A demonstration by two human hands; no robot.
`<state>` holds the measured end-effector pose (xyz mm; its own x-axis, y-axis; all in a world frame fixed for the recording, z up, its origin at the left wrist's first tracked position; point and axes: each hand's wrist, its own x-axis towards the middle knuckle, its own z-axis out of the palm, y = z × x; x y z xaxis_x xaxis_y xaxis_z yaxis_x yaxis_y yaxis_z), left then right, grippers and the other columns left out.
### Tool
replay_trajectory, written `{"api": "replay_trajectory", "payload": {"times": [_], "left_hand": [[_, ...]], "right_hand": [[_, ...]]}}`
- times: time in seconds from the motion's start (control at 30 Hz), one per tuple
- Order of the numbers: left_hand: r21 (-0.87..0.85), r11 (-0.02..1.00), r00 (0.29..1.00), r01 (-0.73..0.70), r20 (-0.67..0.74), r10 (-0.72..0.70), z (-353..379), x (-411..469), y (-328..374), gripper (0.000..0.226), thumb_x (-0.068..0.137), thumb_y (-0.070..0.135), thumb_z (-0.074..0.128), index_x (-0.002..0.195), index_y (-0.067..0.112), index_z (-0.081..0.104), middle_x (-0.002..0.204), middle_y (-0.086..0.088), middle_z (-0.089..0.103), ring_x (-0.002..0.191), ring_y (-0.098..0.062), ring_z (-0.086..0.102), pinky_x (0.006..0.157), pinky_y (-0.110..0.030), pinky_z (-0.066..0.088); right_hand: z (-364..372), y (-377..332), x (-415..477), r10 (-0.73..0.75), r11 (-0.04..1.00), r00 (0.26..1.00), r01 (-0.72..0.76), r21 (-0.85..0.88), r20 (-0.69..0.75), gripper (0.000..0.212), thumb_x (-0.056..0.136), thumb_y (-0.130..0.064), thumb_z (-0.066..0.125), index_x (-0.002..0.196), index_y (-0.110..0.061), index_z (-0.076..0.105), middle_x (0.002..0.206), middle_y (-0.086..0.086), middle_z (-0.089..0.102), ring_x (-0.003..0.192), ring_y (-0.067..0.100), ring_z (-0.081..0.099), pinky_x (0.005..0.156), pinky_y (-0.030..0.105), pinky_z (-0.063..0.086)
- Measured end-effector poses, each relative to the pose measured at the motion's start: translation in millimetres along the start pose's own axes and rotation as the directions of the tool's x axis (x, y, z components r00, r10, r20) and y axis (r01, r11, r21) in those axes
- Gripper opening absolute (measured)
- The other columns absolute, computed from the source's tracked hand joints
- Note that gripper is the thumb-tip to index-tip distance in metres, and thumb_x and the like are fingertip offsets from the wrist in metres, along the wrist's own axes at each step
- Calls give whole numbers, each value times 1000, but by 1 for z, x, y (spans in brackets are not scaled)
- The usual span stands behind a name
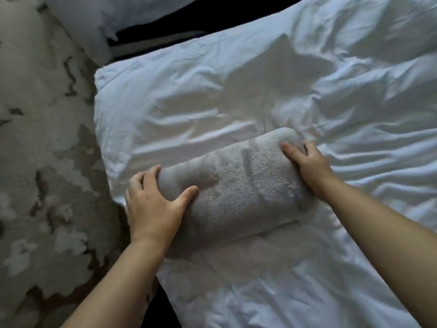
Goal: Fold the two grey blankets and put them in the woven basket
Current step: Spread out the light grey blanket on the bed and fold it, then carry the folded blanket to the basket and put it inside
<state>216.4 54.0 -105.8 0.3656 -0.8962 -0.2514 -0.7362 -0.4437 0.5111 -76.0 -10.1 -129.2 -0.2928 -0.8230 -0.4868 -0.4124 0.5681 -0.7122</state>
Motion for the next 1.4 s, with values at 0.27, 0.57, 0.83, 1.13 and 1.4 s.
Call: {"api": "replay_trajectory", "payload": {"times": [0.27,0.57,0.83,1.13,1.4], "left_hand": [[-411,718,824,561,355,-441,19,-4,-23,84,57,62,79,123,12,61,106,3,67,92,-13,62,79,-24,48],[-506,584,768,635,495,-407,14,17,-30,86,31,63,86,102,18,69,86,7,73,81,-10,67,67,-22,50],[-563,537,772,629,533,-346,-45,-14,-32,77,39,57,87,103,17,70,87,1,76,80,-15,72,68,-29,55],[-661,544,849,517,477,-227,-195,-53,-41,61,49,52,86,96,16,72,80,-1,76,71,-14,73,51,-20,53],[-720,599,924,351,369,-98,-340,-68,-84,60,58,64,73,101,21,70,95,1,75,86,-13,72,66,-24,54]], "right_hand": [[-5,19,-8,169,977,971,-188,103,169,96,48,-89,55,111,-17,63,105,5,70,98,22,65,90,38,50],[-10,7,-17,283,868,893,-394,303,351,54,62,-63,66,96,-22,71,90,4,76,76,19,74,56,25,56],[-16,-20,-92,292,824,844,-461,330,449,43,64,-46,72,98,-19,73,90,7,76,73,21,73,55,29,56],[-7,-102,-204,142,796,906,-344,498,399,44,62,-44,76,93,-13,76,93,13,75,74,27,73,61,39,60],[49,-165,-283,45,765,873,-343,544,486,39,65,-48,74,92,-19,78,101,12,74,87,29,72,64,37,58]]}}
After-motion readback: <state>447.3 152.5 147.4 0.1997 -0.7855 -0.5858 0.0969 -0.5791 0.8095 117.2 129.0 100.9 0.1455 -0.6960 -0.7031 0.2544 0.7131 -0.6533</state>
